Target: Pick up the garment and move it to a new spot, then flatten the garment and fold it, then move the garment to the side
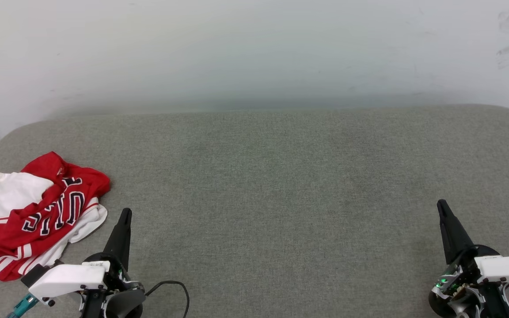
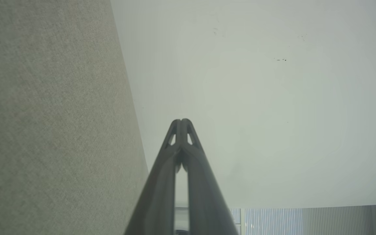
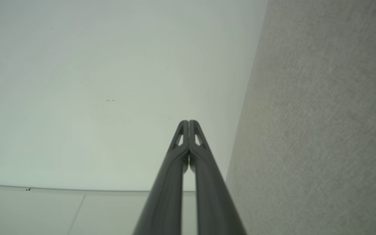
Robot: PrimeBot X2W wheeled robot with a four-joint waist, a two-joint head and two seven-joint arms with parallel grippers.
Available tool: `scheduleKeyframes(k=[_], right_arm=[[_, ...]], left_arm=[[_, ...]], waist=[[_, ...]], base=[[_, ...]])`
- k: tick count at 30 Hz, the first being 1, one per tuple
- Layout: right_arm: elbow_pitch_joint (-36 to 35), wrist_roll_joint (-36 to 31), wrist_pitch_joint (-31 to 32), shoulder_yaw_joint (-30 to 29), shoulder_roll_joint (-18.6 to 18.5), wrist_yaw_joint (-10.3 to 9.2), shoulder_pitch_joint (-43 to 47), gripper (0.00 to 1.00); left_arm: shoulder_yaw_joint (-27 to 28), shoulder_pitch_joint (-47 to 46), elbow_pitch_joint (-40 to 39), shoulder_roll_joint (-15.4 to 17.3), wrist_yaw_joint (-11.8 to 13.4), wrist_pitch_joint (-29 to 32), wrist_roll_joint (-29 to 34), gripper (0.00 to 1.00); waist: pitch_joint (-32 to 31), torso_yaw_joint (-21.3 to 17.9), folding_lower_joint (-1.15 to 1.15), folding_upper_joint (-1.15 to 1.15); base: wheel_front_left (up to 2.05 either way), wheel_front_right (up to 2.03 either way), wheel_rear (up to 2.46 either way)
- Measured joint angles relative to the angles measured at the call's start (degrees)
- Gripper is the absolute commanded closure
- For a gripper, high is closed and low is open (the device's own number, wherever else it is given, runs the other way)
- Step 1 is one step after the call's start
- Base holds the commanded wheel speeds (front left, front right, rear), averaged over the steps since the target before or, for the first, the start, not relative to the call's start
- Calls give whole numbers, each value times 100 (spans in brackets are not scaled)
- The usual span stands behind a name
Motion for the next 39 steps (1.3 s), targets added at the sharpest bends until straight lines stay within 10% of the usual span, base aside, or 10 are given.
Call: scheduleKeyframes(k=[30,31,39], right_arm=[[0,0,0,1,0,0,0,100],[24,1,-1,2,0,1,15,0],[182,-78,-144,47,4,-1,211,0]], left_arm=[[0,0,0,0,0,0,0,100],[-7,9,25,-1,1,-1,0,0],[-33,214,100,-22,8,-141,73,0]], waist=[[0,0,0,0],[0,0,0,0],[4,0,0,0]], base=[[0,0,0],[0,0,0],[0,0,0]])
